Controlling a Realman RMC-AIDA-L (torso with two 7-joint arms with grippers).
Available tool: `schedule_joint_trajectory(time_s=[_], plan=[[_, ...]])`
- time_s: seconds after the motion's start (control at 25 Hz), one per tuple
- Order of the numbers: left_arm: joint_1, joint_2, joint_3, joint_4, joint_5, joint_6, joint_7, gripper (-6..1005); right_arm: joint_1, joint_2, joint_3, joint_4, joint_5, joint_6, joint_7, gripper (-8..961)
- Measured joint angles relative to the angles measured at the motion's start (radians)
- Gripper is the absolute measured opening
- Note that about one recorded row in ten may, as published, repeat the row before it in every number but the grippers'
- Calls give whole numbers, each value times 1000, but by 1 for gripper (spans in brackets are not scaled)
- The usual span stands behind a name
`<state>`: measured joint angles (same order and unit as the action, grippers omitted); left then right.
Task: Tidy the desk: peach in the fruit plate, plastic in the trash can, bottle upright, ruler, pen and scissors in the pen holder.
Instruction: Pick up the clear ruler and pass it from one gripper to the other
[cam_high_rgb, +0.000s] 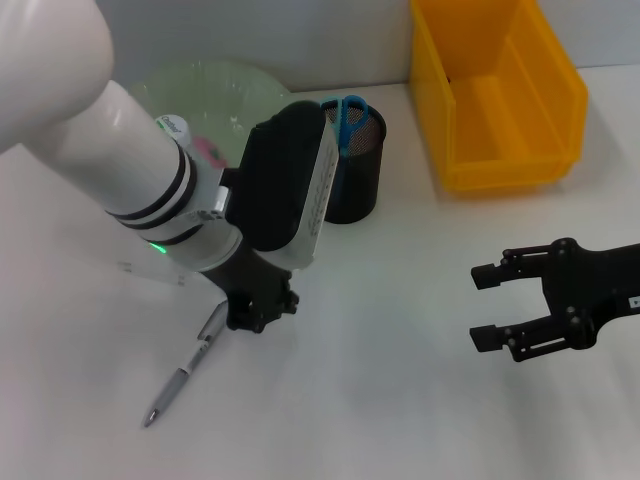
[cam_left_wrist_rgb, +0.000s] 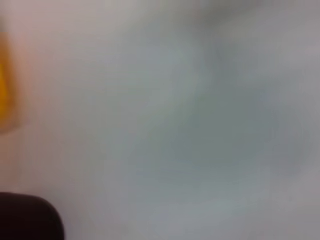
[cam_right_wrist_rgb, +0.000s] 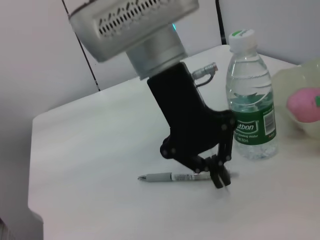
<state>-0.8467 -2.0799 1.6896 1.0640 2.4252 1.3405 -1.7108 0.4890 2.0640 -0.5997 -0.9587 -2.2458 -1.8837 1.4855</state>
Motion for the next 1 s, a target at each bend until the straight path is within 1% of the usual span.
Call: schedule_joint_trajectory(time_s=[0.08, 0.12, 0.16, 0.24, 0.32, 0.36, 0.4, 0.48, 0.52, 0.56, 0.68, 0.72, 0.76, 0.8, 0.88, 0.92, 0.96, 1.0], plan=[[23, 1, 0, 54, -8, 4, -12, 10, 0, -3, 1, 0, 0, -1, 0, 806], [52, 1, -4, 113, -18, 4, -24, 11, -1, -5, 6, -9, 1, -4, 2, 806], [52, 1, -4, 113, -18, 4, -24, 11, -1, -5, 6, -9, 1, -4, 2, 806], [80, 2, -16, 172, -35, 1, -35, 11, -10, -5, 15, -31, 4, -6, 4, 806], [125, 5, -49, 267, -96, -8, -43, 11, -25, -4, 37, -60, 9, -6, 2, 806], [125, 5, -49, 267, -96, -8, -43, 11, -25, -4, 37, -60, 9, -6, 2, 806], [139, 6, -59, 295, -119, -11, -43, 11, -27, -5, 50, -63, 14, -6, -1, 806], [186, 7, -76, 372, -177, -29, -37, 10, -29, -8, 75, -66, 32, -9, -6, 806], [234, 7, -81, 447, -234, -61, -31, 10, -39, -10, 93, -75, 67, -11, -17, 806], [234, 7, -81, 447, -234, -61, -31, 10, -39, -10, 93, -75, 67, -11, -17, 806], [290, 7, -79, 533, -312, -112, -29, 10, -61, -12, 111, -99, 101, -12, -40, 806], [328, 7, -77, 578, -376, -158, -28, 10, -72, -13, 136, -106, 107, -8, -54, 806], [328, 7, -77, 578, -376, -158, -28, 11, -72, -13, 136, -106, 107, -8, -54, 806], [364, 7, -76, 607, -445, -199, -21, 11, -77, -14, 159, -106, 108, -8, -69, 806], [397, 7, -76, 619, -523, -231, 4, 11, -85, -16, 192, -105, 110, -14, -96, 805], [418, 7, -76, 626, -585, -251, 30, 11, -96, -15, 228, -102, 112, -22, -131, 805], [461, 6, -72, 628, -700, -277, 98, 11, -105, -14, 256, -100, 119, -29, -163, 804], [486, 7, -67, 625, -774, -288, 133, 11, -111, -14, 266, -98, 124, -32, -176, 803]])
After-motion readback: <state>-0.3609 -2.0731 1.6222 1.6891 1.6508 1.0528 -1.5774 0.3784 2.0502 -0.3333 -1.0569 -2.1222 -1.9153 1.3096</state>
